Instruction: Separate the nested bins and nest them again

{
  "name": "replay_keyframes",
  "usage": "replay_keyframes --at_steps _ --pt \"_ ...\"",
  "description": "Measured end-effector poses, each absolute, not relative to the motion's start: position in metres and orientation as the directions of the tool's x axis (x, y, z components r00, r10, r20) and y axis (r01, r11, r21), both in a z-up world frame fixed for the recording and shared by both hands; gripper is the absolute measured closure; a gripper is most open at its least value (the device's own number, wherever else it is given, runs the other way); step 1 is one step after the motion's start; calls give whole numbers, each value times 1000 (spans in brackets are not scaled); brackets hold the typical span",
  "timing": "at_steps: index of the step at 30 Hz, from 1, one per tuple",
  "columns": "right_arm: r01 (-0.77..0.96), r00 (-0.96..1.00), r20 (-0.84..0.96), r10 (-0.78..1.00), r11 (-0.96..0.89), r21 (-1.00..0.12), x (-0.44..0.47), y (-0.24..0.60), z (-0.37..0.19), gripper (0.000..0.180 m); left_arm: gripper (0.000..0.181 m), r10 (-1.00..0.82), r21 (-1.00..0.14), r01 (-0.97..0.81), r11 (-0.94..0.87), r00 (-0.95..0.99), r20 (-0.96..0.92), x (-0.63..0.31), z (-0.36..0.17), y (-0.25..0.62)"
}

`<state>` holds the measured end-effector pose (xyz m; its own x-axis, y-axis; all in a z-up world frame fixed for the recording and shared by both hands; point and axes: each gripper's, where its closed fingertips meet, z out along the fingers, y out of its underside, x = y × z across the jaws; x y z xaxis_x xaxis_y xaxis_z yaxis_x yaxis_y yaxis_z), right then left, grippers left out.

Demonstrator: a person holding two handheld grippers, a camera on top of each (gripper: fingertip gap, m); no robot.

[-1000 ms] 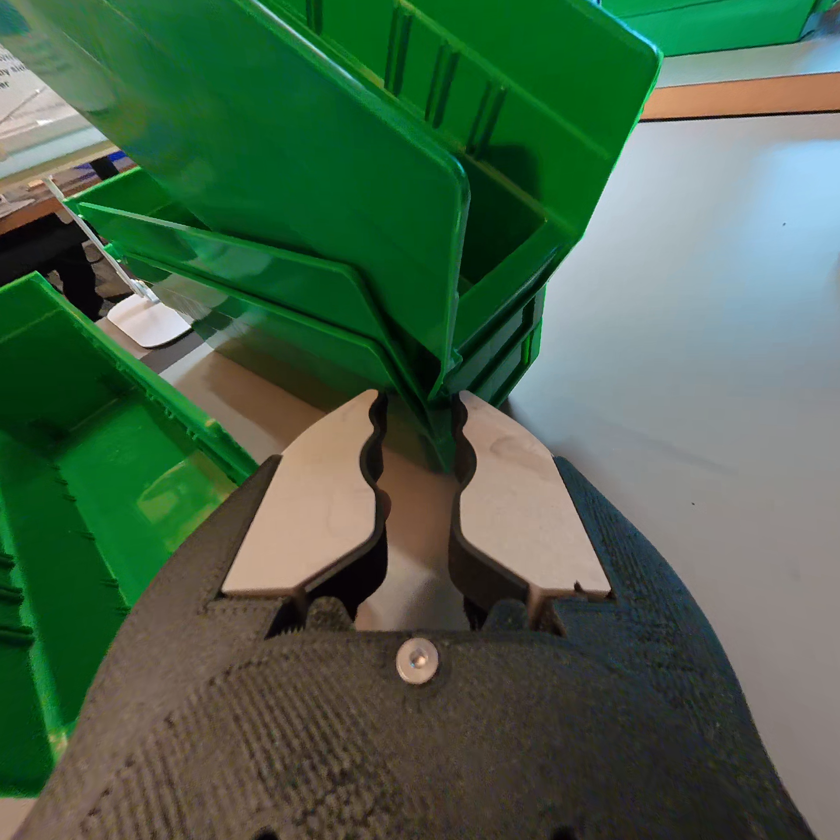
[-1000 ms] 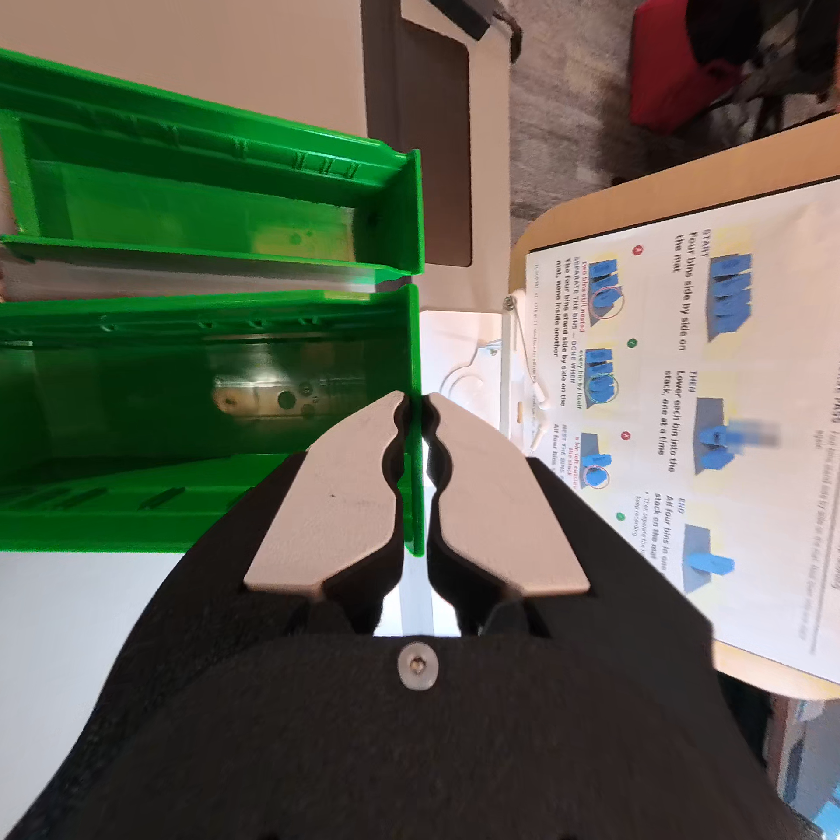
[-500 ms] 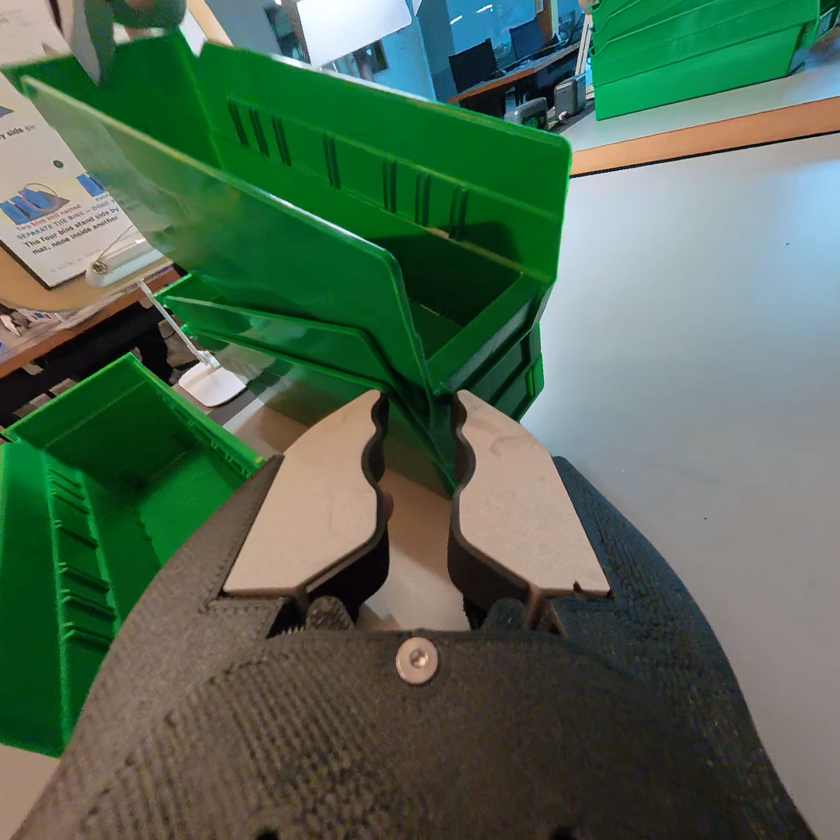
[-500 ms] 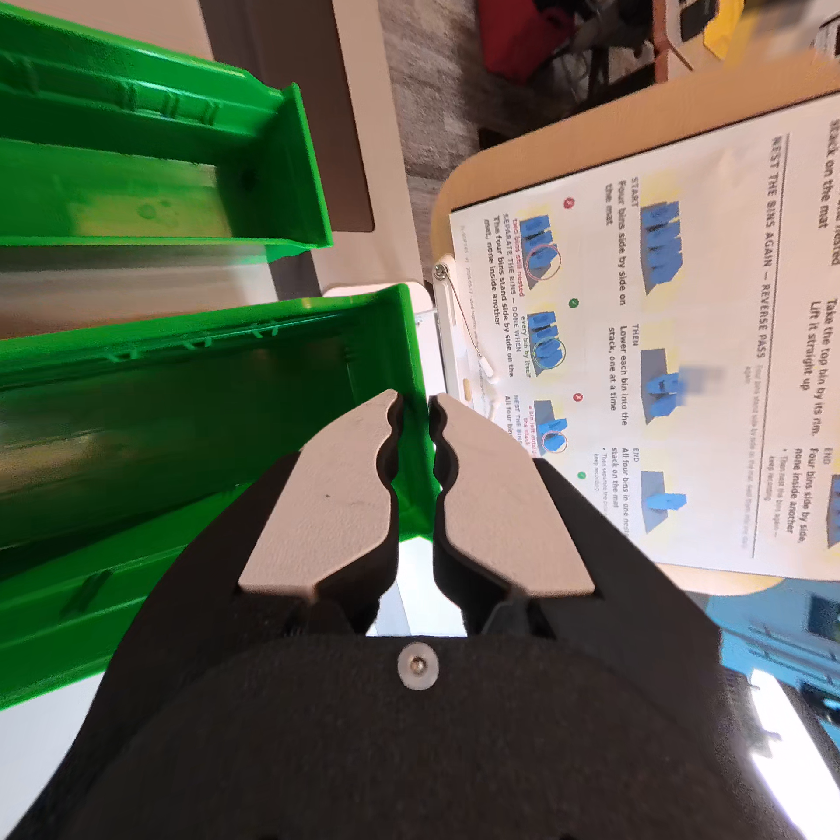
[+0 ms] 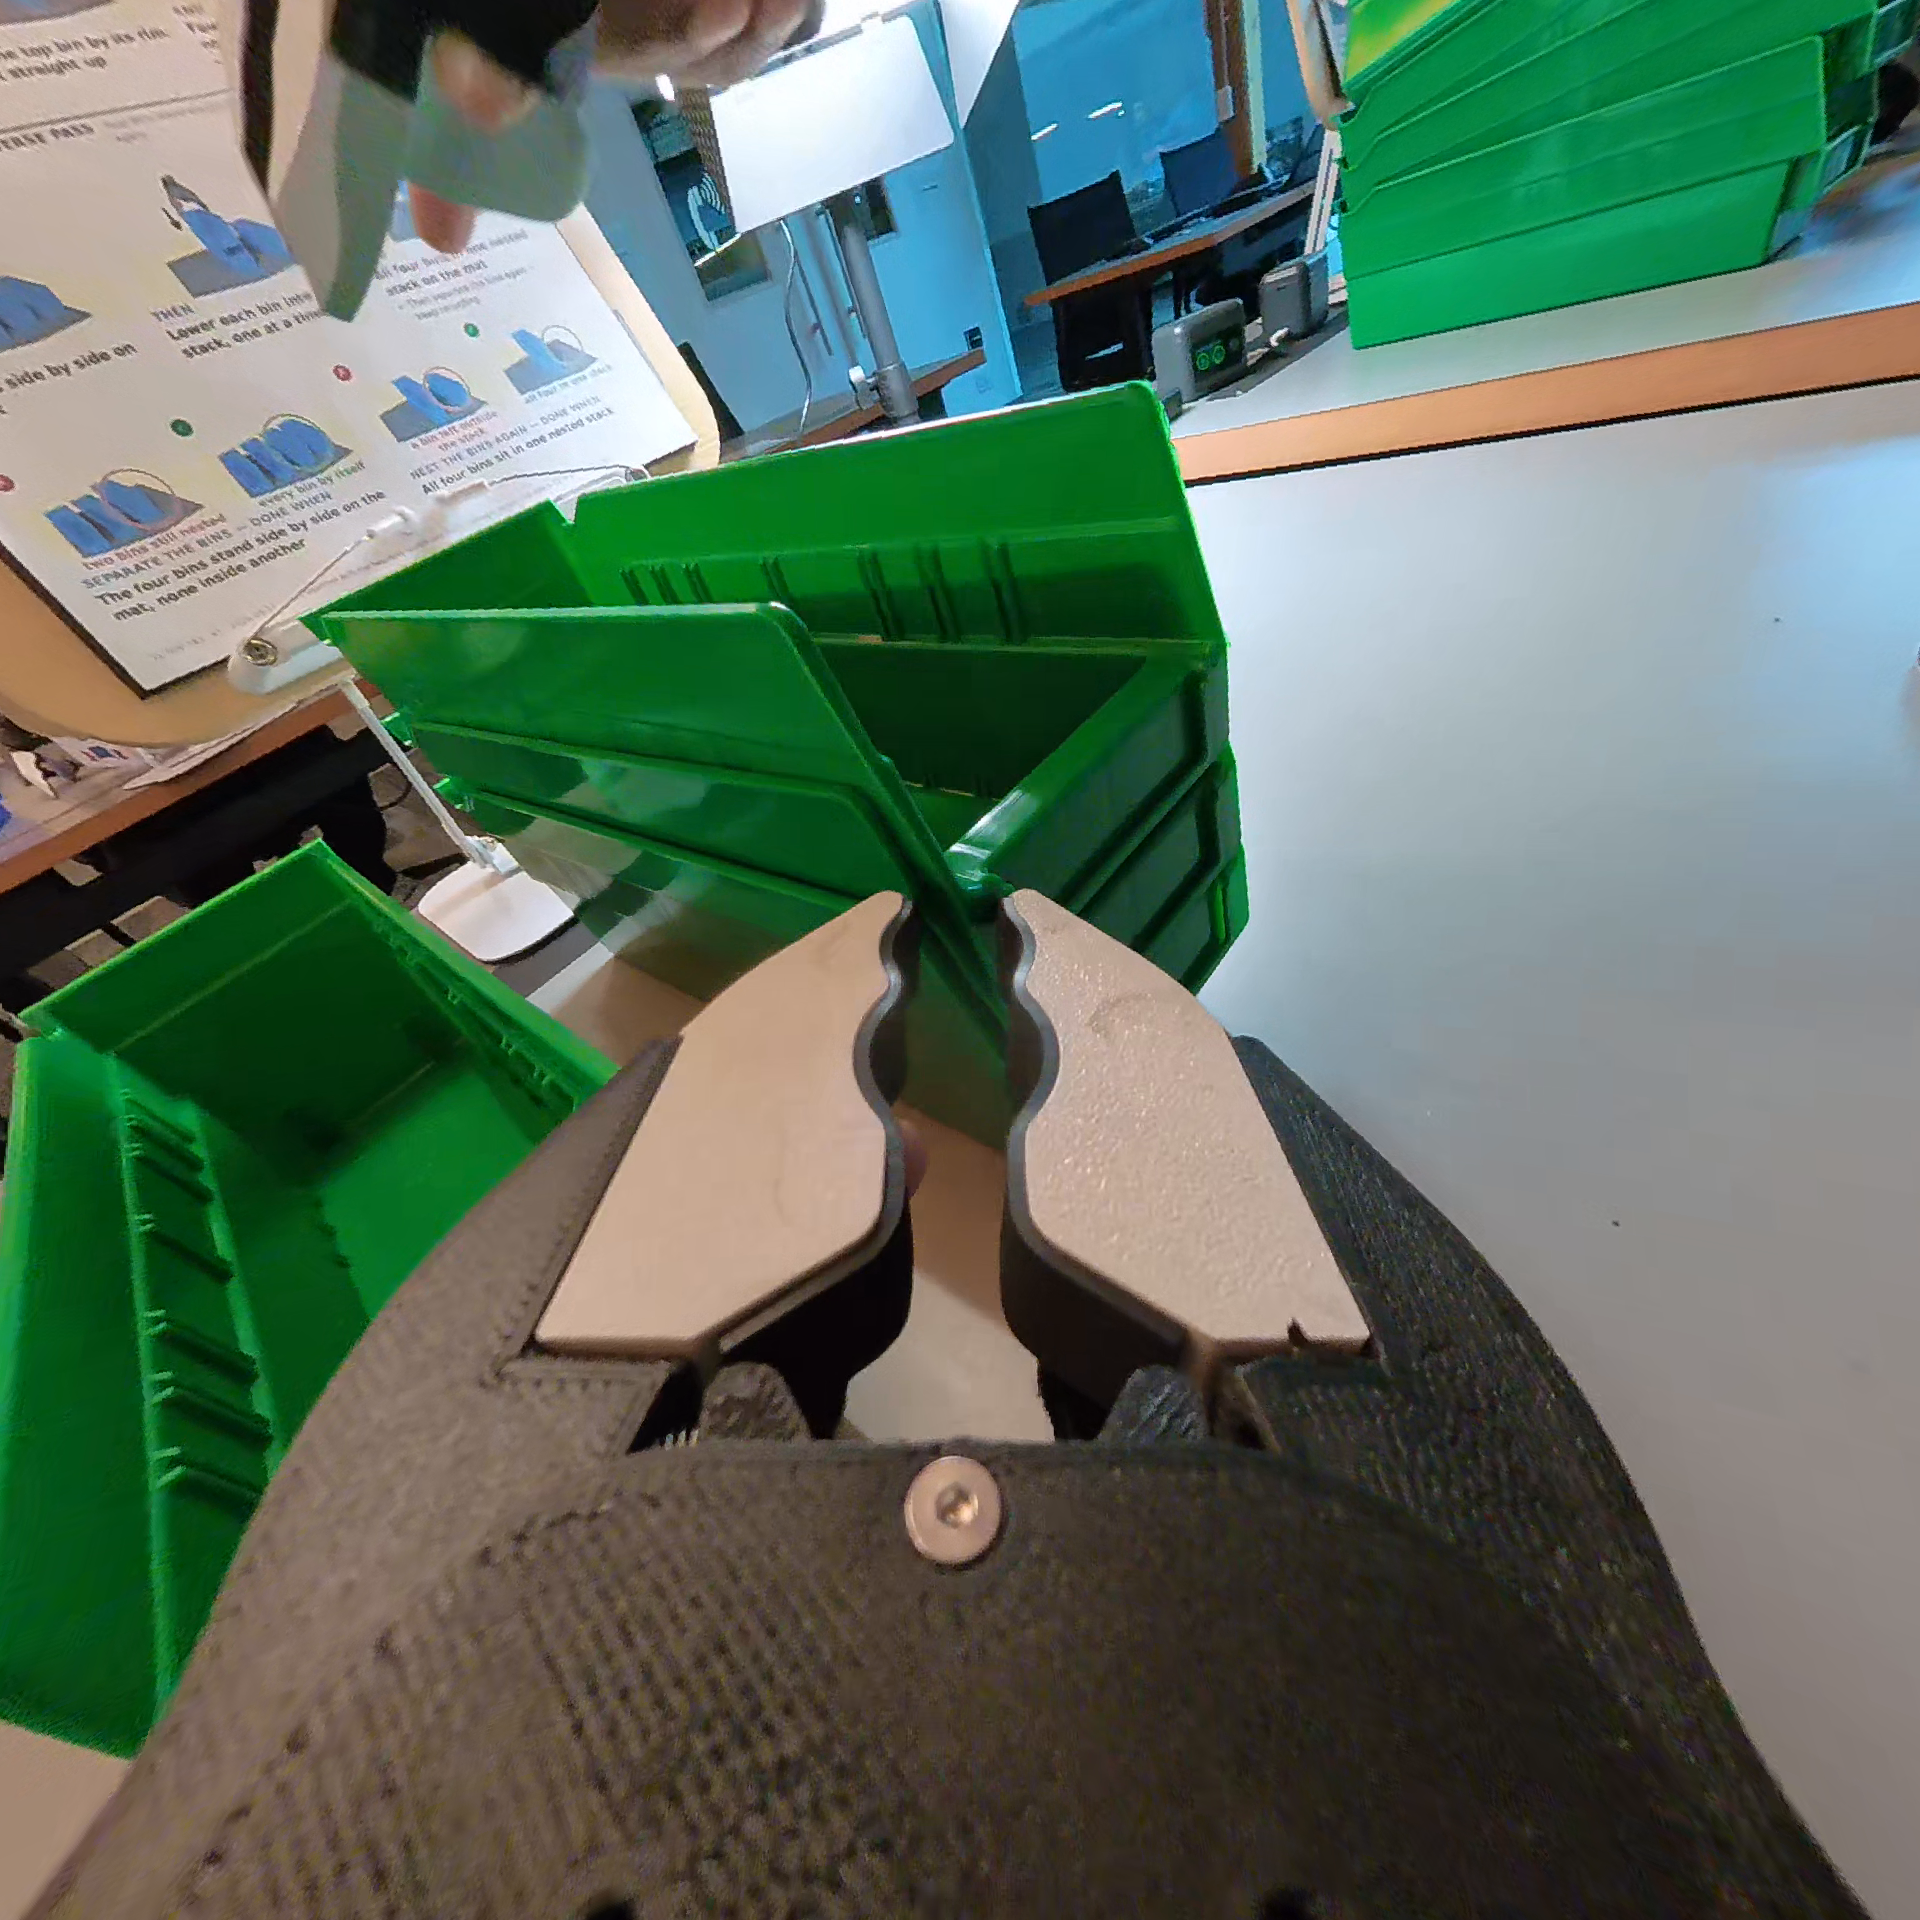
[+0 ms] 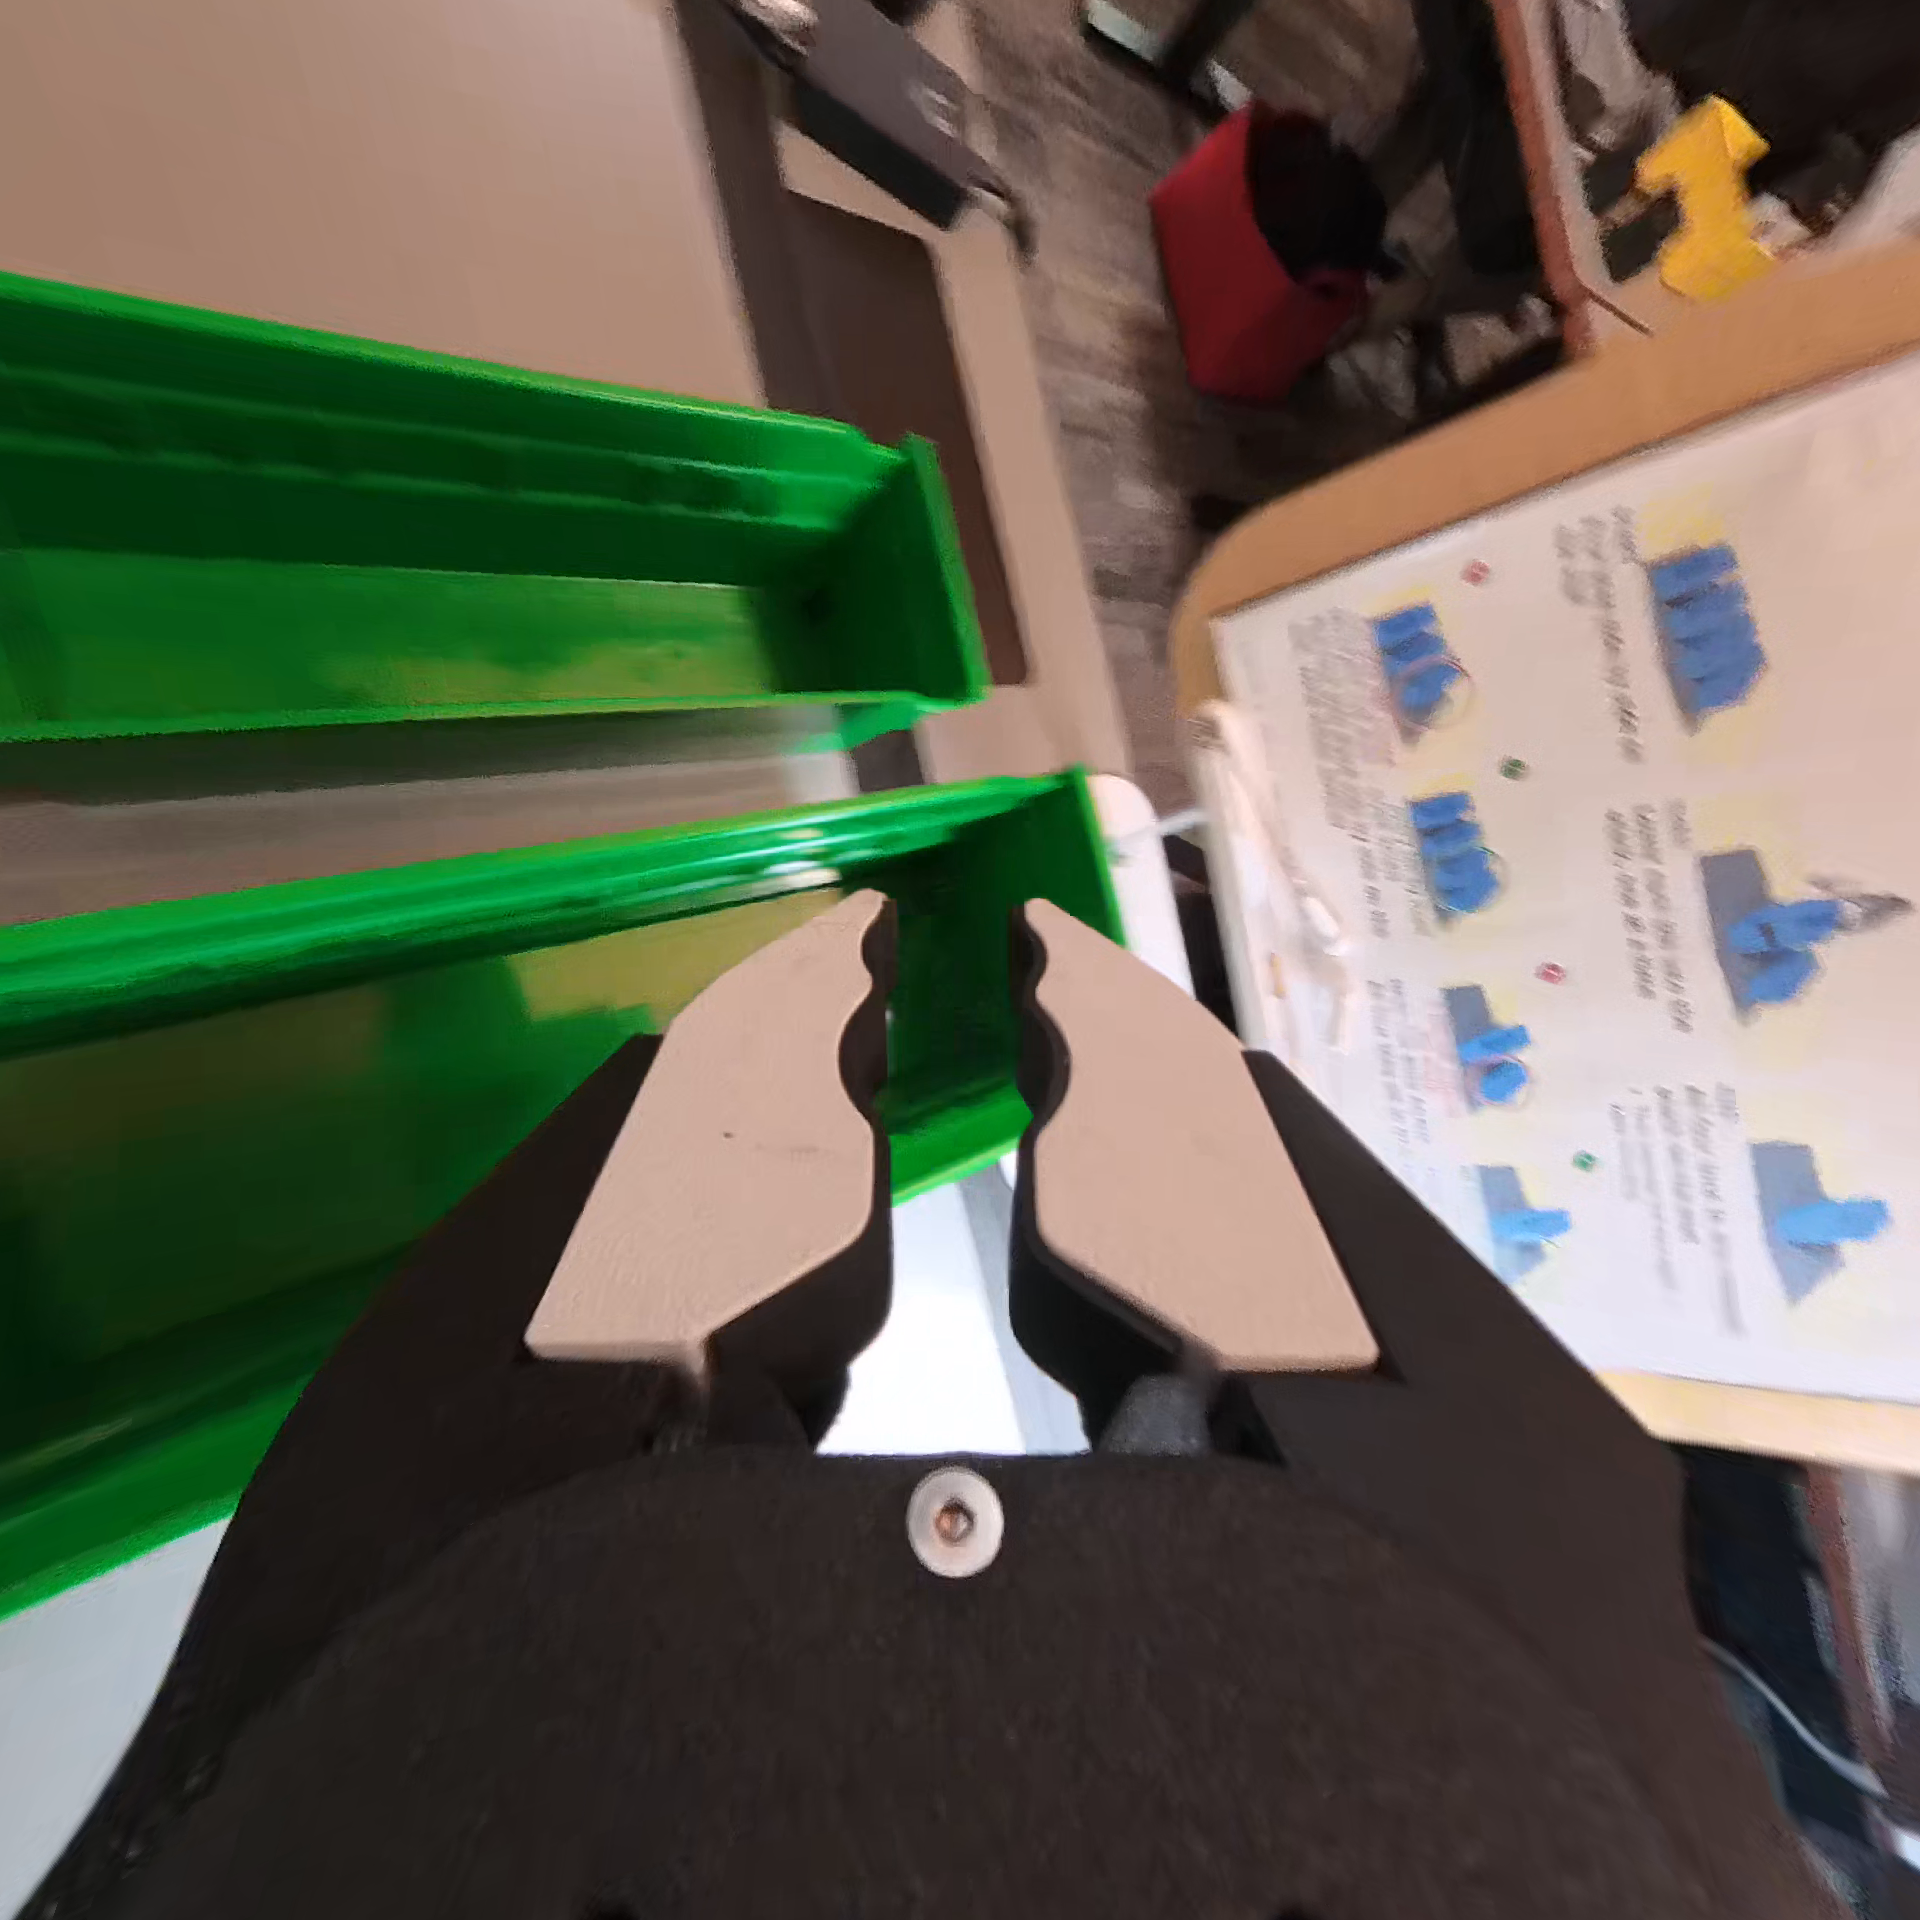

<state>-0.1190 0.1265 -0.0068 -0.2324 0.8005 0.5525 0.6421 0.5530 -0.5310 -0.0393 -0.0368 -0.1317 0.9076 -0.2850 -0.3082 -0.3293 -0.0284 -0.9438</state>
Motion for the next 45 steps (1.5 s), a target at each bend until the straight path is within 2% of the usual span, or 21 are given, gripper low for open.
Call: replay_keyframes --at_steps 3,7,9,11,13,14,15,17,20,24,28,40,41,43,45 --pt "615 -441 437 784 618 -489 -82 55 -26 151 166 -285 -940 -339 -24 904 -319 -38 -131 -36" --pt "612 -625 367 689 724 -318 -29 -20 -73 137 167 -288 -935 -353 -24 898 -332 -37 -131 -35" --pt "649 -621 388 681 725 -233 -16 -34 -103 136 167 -285 -933 -360 -24 897 -338 -37 -130 -35" --pt "696 -565 516 643 708 -120 -17 -21 -126 136 167 -284 -933 -358 -24 898 -337 -36 -130 -35" --pt "734 -548 528 649 676 -68 -16 -14 -150 137 168 -283 -932 -363 -18 896 -343 -36 -129 -35" --pt "758 -532 515 672 649 -63 -15 -11 -159 137 174 -288 -930 -367 -5 891 -350 -34 -128 -37" --pt "764 -518 537 665 643 -59 -18 -6 -162 146 176 -276 -928 -373 3 891 -359 -35 -126 -38" --pt "767 -522 495 694 636 -83 -17 -8 -162 151 174 -258 -918 -397 10 886 -386 -36 -126 -40" --pt "767 -521 453 724 630 -124 -15 -14 -158 152 154 -237 -924 -383 -18 899 -368 -40 -129 -40" --pt "764 -499 440 747 619 -184 -16 -21 -148 152 139 -312 -932 -342 -118 904 -292 -36 -154 -34" --pt "769 -511 459 726 625 -134 -10 -15 -152 152 144 -331 -930 -337 -143 902 -276 -29 -159 -28" --pt "798 -487 432 759 587 -132 -11 -11 -145 155 152 -343 -953 -251 -173 922 -180 -30 -164 -23" --pt "797 -470 434 769 581 -166 -15 -14 -134 155 152 -335 -929 -279 -242 923 -190 -34 -178 -21" --pt "788 -425 430 797 559 -257 -21 -20 -101 155 157 -296 -929 -279 -245 934 -202 -42 -178 -18" --pt "772 -437 511 740 601 -209 -19 -17 -83 156 158 -297 -930 -269 -250 936 -191 -43 -177 -18"
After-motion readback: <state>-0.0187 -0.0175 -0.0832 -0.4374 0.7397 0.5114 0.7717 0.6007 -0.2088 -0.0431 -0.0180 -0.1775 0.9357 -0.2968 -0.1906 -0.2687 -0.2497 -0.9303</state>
